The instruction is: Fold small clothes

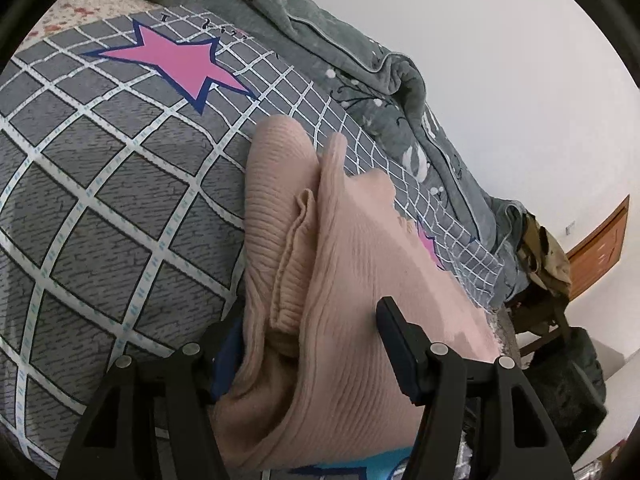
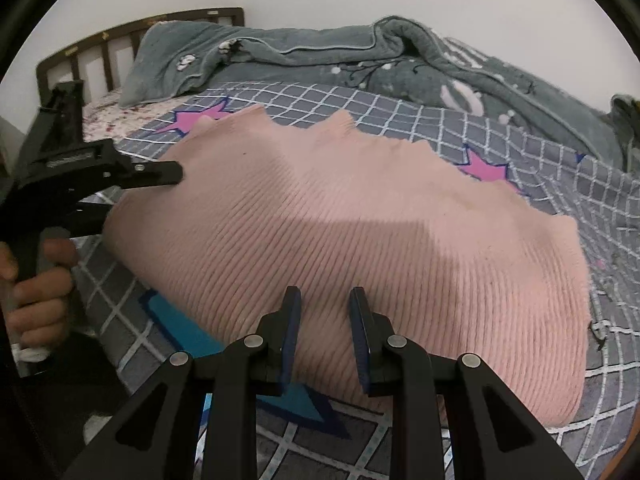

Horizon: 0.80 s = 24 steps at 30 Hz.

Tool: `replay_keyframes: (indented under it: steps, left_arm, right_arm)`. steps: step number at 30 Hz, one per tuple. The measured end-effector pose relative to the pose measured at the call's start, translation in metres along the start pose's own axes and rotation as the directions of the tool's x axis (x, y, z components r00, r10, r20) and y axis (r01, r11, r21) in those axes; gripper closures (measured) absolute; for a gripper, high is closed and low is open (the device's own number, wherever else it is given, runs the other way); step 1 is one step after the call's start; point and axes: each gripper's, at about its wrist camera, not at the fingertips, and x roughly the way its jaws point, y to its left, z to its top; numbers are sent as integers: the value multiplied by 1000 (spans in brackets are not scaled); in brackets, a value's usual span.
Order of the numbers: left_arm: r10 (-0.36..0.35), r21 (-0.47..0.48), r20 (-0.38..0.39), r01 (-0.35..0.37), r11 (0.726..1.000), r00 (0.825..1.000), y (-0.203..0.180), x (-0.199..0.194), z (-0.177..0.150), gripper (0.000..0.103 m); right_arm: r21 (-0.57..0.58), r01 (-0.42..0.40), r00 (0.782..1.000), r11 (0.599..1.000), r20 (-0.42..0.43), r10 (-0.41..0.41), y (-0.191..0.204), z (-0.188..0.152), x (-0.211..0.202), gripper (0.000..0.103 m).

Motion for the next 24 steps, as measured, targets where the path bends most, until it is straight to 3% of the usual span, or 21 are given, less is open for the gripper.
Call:
replay_keyframes:
  steps: [2, 5, 9, 13, 17, 20, 24]
  left_arm:
    - [38, 21, 3, -38, 999, 999, -3, 2, 0, 50]
    - [49, 15, -7, -49, 999, 999, -3, 3, 2, 55]
    - [30, -83, -22, -31, 996, 999, 8, 0, 9, 76]
    - [85, -90, -43, -89, 992, 995, -4, -2, 13, 80]
    - [159, -53, -10, -159, 986, 987, -37, -13, 22, 81]
    - [144, -17, 12, -144, 989, 989, -72, -21, 29, 82]
    - [149, 71, 35, -151, 986, 988, -127, -23, 32, 82]
  right_arm:
    - [9, -75, 997, 997, 7, 75, -10, 0, -7, 78]
    - [44, -172, 981, 984, 102, 167, -35, 2, -30, 78]
    - [123, -99, 971, 987, 227, 69, -77, 3, -57, 77]
    - [276, -78, 968, 958, 252, 7, -123, -1, -68, 77]
    - [405, -95, 967, 909, 255, -13, -161, -13, -75, 77]
    - [436, -110, 954, 893, 300, -29, -175, -20, -87, 77]
    - [374, -79, 930, 924, 362, -68, -168, -29, -110, 77]
